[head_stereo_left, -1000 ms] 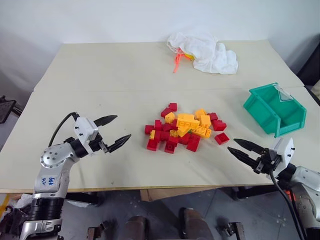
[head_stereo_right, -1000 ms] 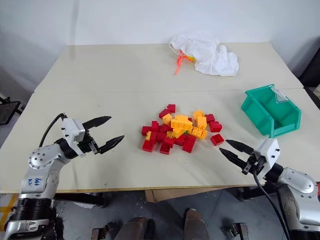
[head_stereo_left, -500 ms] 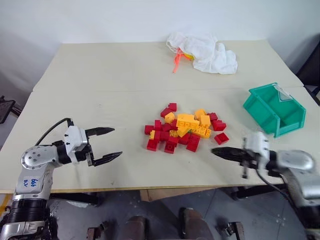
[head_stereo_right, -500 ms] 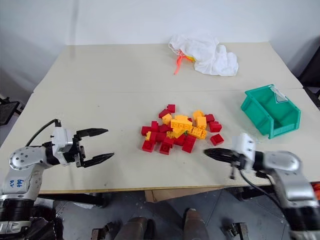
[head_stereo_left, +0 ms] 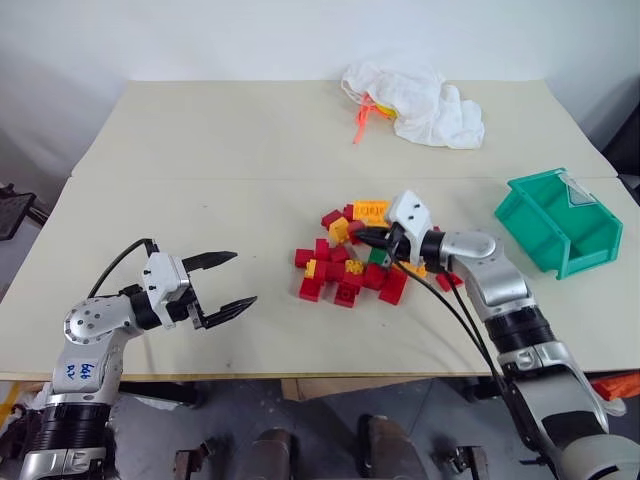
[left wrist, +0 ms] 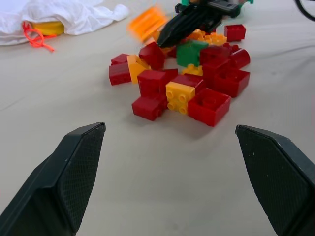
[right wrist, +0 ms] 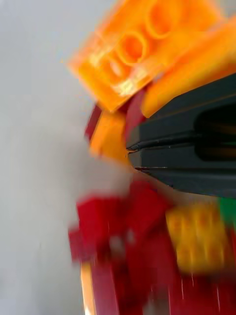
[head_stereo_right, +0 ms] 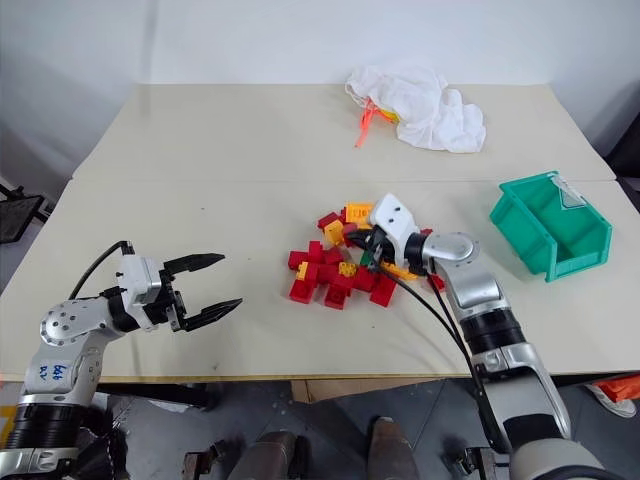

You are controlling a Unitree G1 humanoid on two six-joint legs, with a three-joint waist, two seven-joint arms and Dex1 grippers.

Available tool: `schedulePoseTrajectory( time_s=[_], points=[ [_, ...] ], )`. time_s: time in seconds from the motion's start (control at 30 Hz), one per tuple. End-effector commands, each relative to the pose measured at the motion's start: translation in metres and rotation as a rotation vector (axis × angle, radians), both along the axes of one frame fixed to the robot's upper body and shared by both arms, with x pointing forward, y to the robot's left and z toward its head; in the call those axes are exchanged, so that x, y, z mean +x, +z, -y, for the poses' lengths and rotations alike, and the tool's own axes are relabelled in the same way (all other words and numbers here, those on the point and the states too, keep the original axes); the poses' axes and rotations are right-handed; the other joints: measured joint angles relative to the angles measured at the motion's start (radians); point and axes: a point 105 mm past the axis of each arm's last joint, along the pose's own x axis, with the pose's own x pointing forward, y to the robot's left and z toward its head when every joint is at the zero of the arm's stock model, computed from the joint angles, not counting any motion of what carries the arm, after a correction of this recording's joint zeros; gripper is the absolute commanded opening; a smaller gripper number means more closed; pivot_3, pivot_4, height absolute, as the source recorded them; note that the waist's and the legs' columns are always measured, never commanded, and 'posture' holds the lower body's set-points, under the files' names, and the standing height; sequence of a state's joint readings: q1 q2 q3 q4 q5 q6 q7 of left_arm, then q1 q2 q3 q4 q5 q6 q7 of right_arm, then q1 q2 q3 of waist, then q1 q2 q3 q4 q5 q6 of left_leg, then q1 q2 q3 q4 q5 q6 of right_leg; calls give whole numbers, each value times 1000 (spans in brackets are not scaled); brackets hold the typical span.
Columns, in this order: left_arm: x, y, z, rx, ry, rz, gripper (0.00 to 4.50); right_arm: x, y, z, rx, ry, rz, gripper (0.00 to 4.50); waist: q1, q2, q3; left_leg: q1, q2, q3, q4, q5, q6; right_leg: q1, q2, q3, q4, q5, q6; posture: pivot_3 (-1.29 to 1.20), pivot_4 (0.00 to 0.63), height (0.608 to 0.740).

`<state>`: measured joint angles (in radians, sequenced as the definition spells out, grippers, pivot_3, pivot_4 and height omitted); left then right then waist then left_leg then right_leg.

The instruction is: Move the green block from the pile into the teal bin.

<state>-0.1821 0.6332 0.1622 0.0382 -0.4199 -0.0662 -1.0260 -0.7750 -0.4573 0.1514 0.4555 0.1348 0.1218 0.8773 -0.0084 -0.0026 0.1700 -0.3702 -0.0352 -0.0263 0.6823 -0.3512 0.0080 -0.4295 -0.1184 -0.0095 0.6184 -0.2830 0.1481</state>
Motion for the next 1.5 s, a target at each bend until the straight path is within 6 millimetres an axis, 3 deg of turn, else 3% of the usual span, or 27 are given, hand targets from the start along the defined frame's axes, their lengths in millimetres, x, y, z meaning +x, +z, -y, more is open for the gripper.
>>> schedulePoseTrajectory(
  time_s=[0.03,0.2,0.4,0.63,0.73,0.87,1.0,1.1,1.17,1.23,1.33,1.4,1.5],
  points=[
    [-1,4,5,15,-12,28,4500,3,3,11,-12,-16,38,52,-2,0,0,0,0,0,0,0,0,0,0,0,0,0,0,0,150,740],
    [3,5,7,15,-17,33,4500,-11,-11,23,-42,21,3,52,-5,0,0,0,0,0,0,0,0,1,0,-1,0,0,0,0,150,740],
    [2,4,9,15,-21,29,4500,-39,-22,54,-67,20,-35,52,1,0,0,0,0,-2,0,0,0,2,0,-2,0,0,0,0,150,740],
    [2,0,13,17,-44,14,4500,-66,-14,100,-43,-49,-28,52,8,0,0,0,0,-1,0,0,0,2,0,-2,-1,0,0,0,150,740],
    [4,1,13,20,-50,16,4500,-82,3,116,23,-58,-31,52,9,0,0,0,0,-1,0,0,0,2,0,-2,-1,0,0,0,150,740],
    [6,2,8,22,-45,18,4500,-103,25,131,111,-85,-60,911,8,1,0,0,1,-1,0,0,0,2,0,-2,-2,0,0,0,150,740],
    [7,1,4,18,-31,15,4500,-118,19,155,44,-148,-120,2270,9,1,0,0,1,-1,0,0,0,3,0,-2,-2,0,0,0,150,740],
    [8,-1,6,18,-36,10,4500,-117,10,163,-7,-169,-122,3179,9,1,0,0,1,0,0,-1,1,3,0,-1,-3,0,0,0,150,740],
    [8,0,10,8,-41,13,4500,-111,6,161,-16,-184,-123,3904,7,1,0,1,1,1,0,-1,1,3,0,-1,-3,0,0,0,150,740],
    [9,3,13,-5,-43,22,4500,-100,8,140,39,-156,-155,4493,3,1,0,1,2,2,0,-1,1,3,0,-1,-3,0,0,0,150,740],
    [9,2,15,-3,-43,25,4500,-86,16,98,102,-70,-186,4493,1,1,0,2,3,3,0,-1,0,2,1,0,-5,0,0,0,150,740],
    [10,2,15,-2,-41,26,4500,-82,21,82,126,-34,-207,4493,5,1,0,1,3,3,0,-1,0,1,1,0,-5,0,0,0,150,740],
    [9,2,13,-9,-22,28,4500,-60,13,57,66,-121,-321,4493,6,1,0,0,3,2,1,-1,0,1,0,-1,-4,0,0,0,150,740]
  ],
)
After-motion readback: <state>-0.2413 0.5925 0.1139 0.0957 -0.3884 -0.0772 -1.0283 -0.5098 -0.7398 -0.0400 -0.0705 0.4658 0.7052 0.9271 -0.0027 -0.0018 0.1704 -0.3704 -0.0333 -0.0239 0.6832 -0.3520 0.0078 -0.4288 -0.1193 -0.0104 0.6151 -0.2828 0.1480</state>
